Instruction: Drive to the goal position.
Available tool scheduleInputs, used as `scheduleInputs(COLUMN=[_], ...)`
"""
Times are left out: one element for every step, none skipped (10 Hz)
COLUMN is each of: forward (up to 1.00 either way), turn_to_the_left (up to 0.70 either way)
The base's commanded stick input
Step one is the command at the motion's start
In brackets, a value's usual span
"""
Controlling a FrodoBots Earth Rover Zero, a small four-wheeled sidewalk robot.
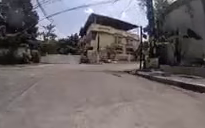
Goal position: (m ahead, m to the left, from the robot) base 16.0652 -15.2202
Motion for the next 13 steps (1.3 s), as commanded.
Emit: scheduleInputs(forward=[1.0,1.0,1.0,1.0,1.0,1.0,1.0,1.0,1.0,1.0,1.0,1.0,1.0], turn_to_the_left=[0.0,0.0,0.0,0.0,0.0,0.0,0.0,0.0,0.0,0.0,0.0,0.0,0.0])
